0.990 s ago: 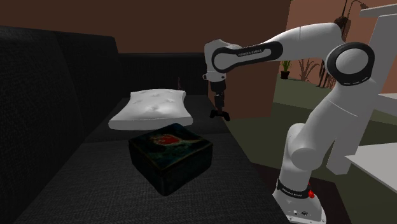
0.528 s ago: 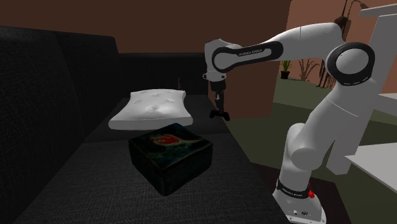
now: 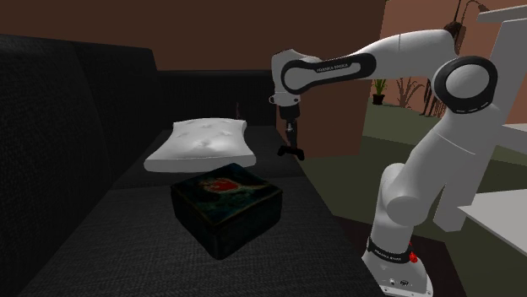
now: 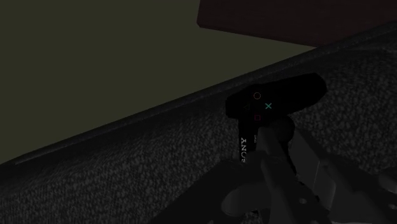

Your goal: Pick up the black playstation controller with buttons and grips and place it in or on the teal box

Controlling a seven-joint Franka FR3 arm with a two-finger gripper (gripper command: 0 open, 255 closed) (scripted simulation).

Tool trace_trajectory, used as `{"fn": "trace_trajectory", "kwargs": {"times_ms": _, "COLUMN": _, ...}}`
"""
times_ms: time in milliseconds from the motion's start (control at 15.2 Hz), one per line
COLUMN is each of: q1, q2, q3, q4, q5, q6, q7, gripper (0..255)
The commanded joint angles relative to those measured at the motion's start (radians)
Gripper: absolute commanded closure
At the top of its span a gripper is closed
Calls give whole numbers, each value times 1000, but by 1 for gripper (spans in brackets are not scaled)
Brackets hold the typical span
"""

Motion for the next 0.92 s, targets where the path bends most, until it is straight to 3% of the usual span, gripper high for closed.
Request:
{"fn": "trace_trajectory", "kwargs": {"times_ms": 0, "q1": 0, "q2": 2, "q3": 1, "q4": 21, "q5": 1, "q6": -23, "q7": -2, "gripper": 255}}
{"fn": "trace_trajectory", "kwargs": {"times_ms": 198, "q1": 0, "q2": 4, "q3": 1, "q4": 35, "q5": 2, "q6": -35, "q7": -4, "gripper": 255}}
{"fn": "trace_trajectory", "kwargs": {"times_ms": 264, "q1": 0, "q2": 4, "q3": 1, "q4": 35, "q5": 2, "q6": -35, "q7": -4, "gripper": 0}}
{"fn": "trace_trajectory", "kwargs": {"times_ms": 462, "q1": 32, "q2": 231, "q3": -134, "q4": 292, "q5": 157, "q6": -182, "q7": -326, "gripper": 0}}
{"fn": "trace_trajectory", "kwargs": {"times_ms": 858, "q1": 27, "q2": 201, "q3": -128, "q4": 183, "q5": 151, "q6": -103, "q7": -320, "gripper": 0}}
